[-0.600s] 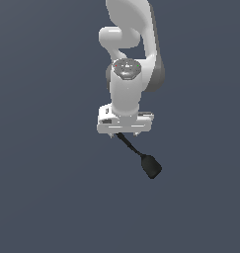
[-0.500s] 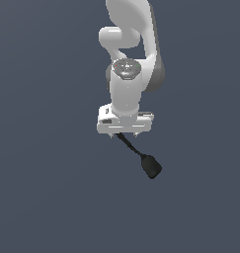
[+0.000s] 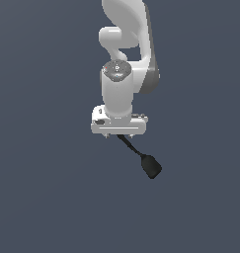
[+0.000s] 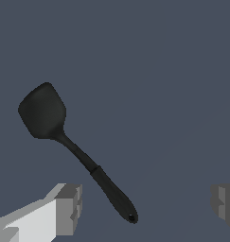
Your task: Pick up the object and move it to a goal position.
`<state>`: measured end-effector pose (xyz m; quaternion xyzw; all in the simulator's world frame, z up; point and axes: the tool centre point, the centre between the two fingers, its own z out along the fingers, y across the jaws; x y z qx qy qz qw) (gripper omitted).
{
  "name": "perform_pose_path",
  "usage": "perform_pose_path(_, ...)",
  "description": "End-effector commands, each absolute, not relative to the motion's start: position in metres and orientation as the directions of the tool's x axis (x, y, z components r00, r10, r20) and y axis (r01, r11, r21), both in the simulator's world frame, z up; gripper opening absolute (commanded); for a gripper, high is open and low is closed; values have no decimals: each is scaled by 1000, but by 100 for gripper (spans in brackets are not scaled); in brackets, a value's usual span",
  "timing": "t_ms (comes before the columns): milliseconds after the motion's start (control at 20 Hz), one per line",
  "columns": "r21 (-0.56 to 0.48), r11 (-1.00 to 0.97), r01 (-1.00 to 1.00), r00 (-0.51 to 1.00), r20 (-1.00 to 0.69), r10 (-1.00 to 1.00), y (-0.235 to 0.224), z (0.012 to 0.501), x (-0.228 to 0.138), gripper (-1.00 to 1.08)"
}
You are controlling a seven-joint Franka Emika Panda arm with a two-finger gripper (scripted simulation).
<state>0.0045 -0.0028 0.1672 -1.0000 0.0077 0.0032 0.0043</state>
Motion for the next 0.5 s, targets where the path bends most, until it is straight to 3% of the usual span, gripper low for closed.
perform_pose_path(0, -9, -1000, -18, 1000, -6, -18, -3, 167, 5, 100)
perform_pose_path(450, -3, -997, 80, 997, -6, 80, 6, 154, 5, 100)
